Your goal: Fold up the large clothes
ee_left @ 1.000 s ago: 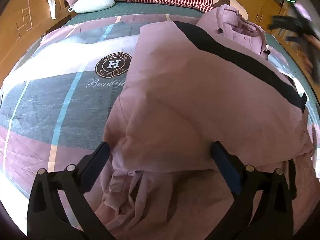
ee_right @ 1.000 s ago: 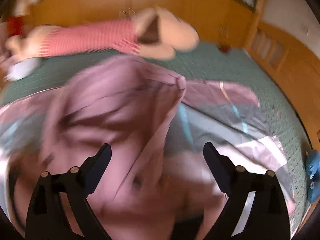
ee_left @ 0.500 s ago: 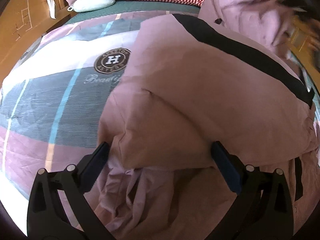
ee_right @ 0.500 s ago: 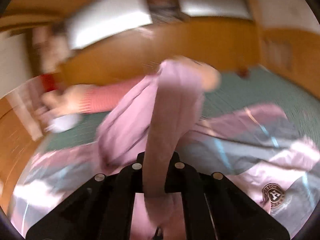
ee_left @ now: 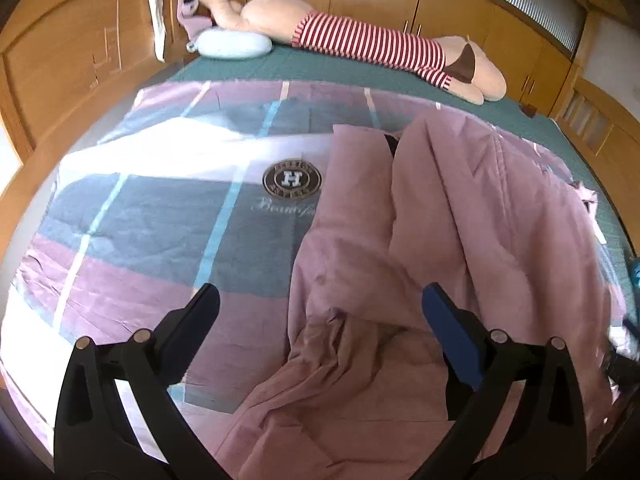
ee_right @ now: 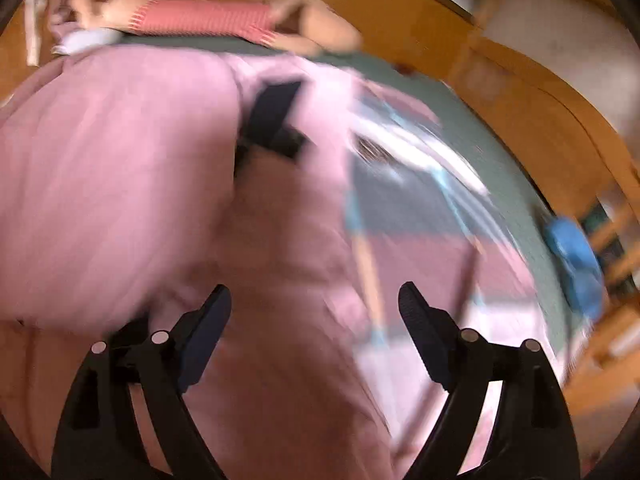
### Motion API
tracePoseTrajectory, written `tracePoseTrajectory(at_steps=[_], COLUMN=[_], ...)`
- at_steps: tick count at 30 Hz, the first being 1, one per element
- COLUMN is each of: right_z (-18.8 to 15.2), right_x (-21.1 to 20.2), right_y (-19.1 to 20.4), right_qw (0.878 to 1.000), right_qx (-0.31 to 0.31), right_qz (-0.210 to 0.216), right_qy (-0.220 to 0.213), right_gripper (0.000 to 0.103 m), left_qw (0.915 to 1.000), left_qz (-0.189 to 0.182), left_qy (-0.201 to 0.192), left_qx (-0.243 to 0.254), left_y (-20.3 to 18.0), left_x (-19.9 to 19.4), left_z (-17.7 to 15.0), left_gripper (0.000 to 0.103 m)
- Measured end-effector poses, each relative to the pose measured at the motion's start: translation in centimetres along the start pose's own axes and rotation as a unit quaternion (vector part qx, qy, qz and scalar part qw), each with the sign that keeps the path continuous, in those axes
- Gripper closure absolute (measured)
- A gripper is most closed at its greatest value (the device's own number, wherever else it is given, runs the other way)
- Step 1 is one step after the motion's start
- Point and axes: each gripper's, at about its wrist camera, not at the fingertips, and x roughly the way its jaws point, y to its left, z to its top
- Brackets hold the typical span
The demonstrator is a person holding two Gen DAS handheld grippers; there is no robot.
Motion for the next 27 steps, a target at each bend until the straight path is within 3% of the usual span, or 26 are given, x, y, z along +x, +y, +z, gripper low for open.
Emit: tracePoseTrajectory(at_steps=[1, 3, 5, 8, 10, 12, 13, 16, 17, 18, 19, 20, 21, 23, 24, 25, 27], right_z=[-0.1, -0.4, 0.8, 3.5, 5.0, 5.7, 5.9, 6.1, 6.5, 6.7, 7.2, 8.0, 8.7, 9.5, 9.8, 9.8, 9.1], right_x=[0.1, -1.2, -3.1, -5.9, -6.6, -6.7, -6.0, -2.9, -1.6, -0.7, 0.5, 1.1, 0.9, 0.2, -0.9, -1.6, -2.5], right_y=[-0.7, -0.8, 0.6, 5.7, 10.2, 15.1, 17.6, 20.6, 20.6, 20.6, 20.3, 19.4, 18.4, 16.8, 16.0, 15.5, 15.9], right_qw=[1.0, 0.991, 0.976, 0.973, 0.97, 0.969, 0.971, 0.978, 0.981, 0.983, 0.984, 0.986, 0.988, 0.987, 0.98, 0.973, 0.962], right_qx=[0.022, 0.084, 0.108, 0.046, -0.029, -0.105, -0.145, -0.164, -0.161, -0.164, -0.163, -0.151, -0.136, -0.121, -0.122, -0.128, -0.164], right_qz=[0.014, 0.106, 0.19, 0.21, 0.22, 0.201, 0.167, 0.111, 0.096, 0.075, 0.062, 0.059, 0.046, -0.025, -0.075, -0.097, -0.107], right_qy=[0.012, 0.02, -0.014, -0.08, -0.094, -0.094, -0.09, -0.062, -0.053, -0.046, -0.04, -0.039, -0.053, -0.101, -0.142, -0.165, -0.189], right_gripper=[0.017, 0.017, 0.016, 0.002, 0.002, 0.001, 0.001, 0.003, 0.027, 0.043, 0.072, 0.086, 0.09, 0.092, 0.092, 0.092, 0.093], left_qw=[1.0, 0.9999, 0.9997, 0.9989, 0.998, 0.9969, 0.9965, 0.9957, 0.9959, 0.9962, 0.9968, 0.9972, 0.9975, 0.9978, 0.9979, 0.9979, 0.9979], left_qz=[-0.005, -0.002, 0.004, -0.002, -0.005, 0.004, 0.009, 0.023, 0.024, 0.022, 0.018, 0.015, 0.013, 0.01, 0.01, 0.011, 0.013], left_qy=[0.003, 0.007, 0.008, 0.011, 0.008, 0.001, -0.004, -0.013, -0.014, -0.013, -0.013, -0.013, -0.013, -0.014, -0.014, -0.015, -0.014], left_qx=[0.0, 0.008, 0.024, 0.046, 0.062, 0.078, 0.083, 0.089, 0.087, 0.083, 0.077, 0.072, 0.069, 0.064, 0.063, 0.062, 0.061], left_y=[-0.1, -0.6, -1.5, -2.8, -3.7, -4.3, -4.4, -4.2, -3.9, -3.7, -3.4, -3.1, -3.0, -2.8, -2.7, -2.7, -2.7], left_x=[0.3, 0.5, 0.6, 0.3, 0.0, -0.5, -0.7, -1.0, -1.1, -1.2, -1.3, -1.4, -1.5, -1.7, -1.7, -1.7, -1.7], left_z=[0.0, -0.2, -0.8, -1.5, -1.7, -1.9, -2.0, -1.8, -1.7, -1.5, -1.4, -1.3, -1.2, -1.1, -1.1, -1.1, -1.1], left_gripper=[0.002, 0.002, 0.002, 0.002, 0.002, 0.002, 0.002, 0.002, 0.002, 0.002, 0.002, 0.002, 0.002, 0.002, 0.002, 0.002, 0.002])
